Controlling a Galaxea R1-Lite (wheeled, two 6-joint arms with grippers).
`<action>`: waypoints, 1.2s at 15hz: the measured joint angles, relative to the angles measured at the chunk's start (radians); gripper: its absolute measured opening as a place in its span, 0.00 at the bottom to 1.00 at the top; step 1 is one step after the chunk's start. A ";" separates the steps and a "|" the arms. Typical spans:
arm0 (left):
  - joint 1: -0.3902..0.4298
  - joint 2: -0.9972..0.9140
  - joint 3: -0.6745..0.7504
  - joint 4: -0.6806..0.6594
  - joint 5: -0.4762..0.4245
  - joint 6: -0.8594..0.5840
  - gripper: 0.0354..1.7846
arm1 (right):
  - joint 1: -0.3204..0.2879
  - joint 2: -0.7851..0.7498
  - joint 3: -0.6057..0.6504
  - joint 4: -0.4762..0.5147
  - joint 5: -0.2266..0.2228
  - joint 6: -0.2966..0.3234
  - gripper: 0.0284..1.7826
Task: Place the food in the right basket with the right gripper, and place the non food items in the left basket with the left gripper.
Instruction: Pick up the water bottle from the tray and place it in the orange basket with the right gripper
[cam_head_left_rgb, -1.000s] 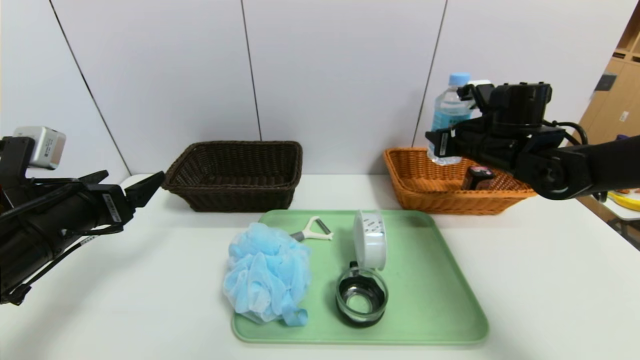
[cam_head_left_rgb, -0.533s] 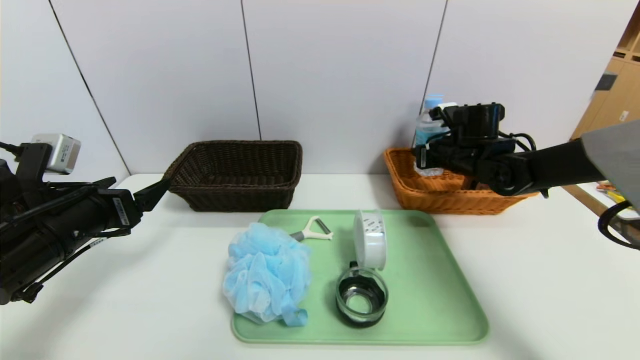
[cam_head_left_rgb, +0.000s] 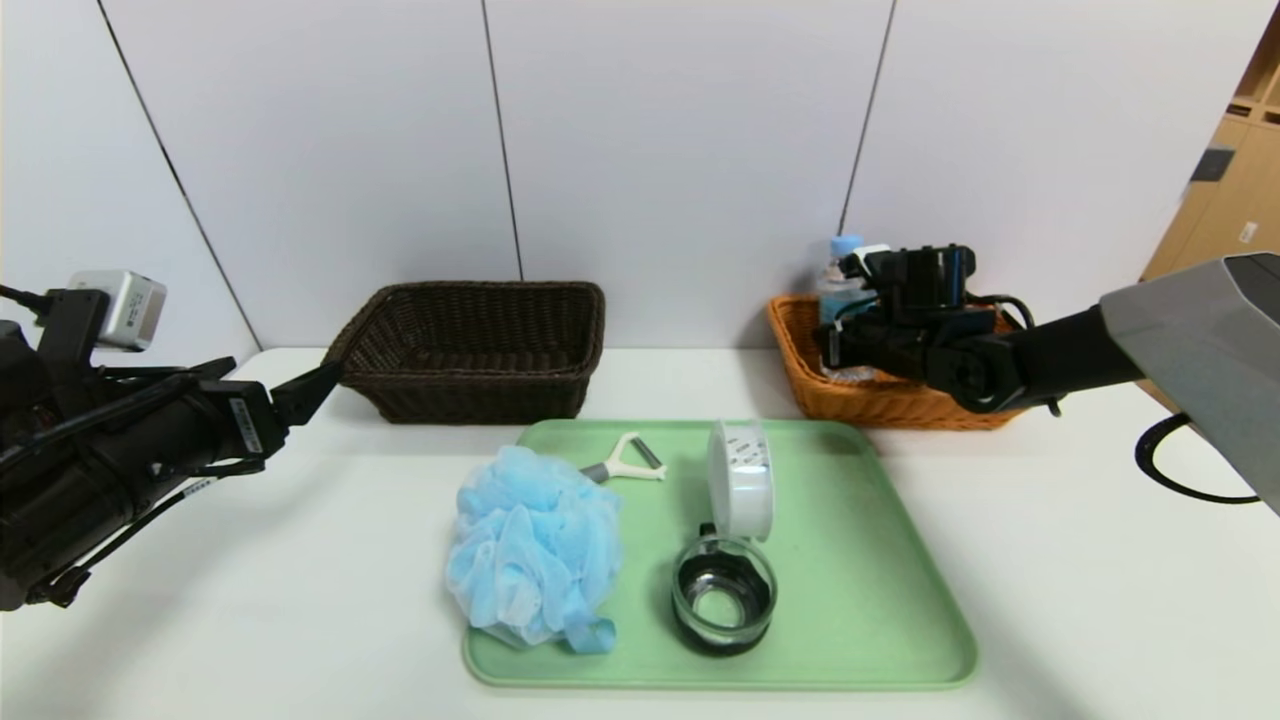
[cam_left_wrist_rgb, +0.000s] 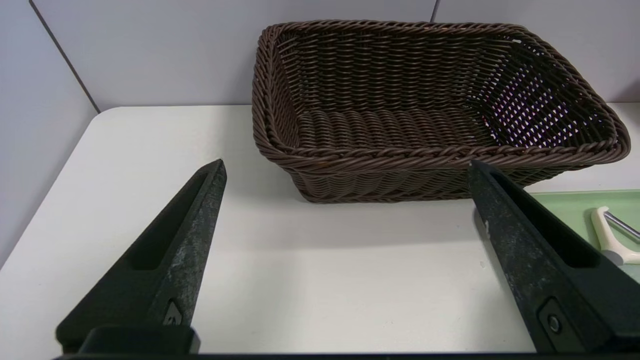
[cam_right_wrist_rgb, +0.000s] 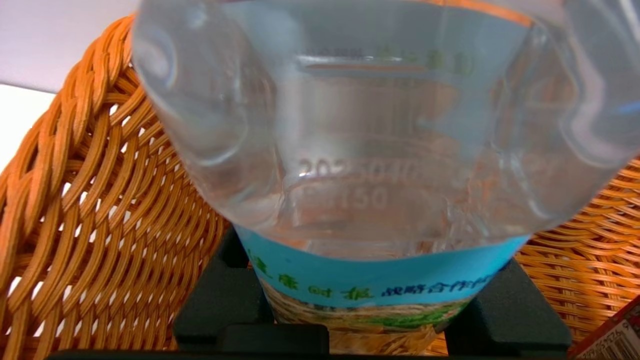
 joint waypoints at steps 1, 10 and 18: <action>0.000 0.000 0.001 0.000 0.000 0.000 0.94 | 0.000 0.001 0.001 0.001 0.000 0.000 0.47; 0.000 0.001 0.004 0.000 0.000 0.000 0.94 | 0.002 -0.016 0.019 -0.002 -0.001 0.001 0.47; 0.000 -0.005 0.002 -0.001 0.001 0.004 0.94 | -0.001 -0.060 0.060 -0.016 -0.001 0.005 0.75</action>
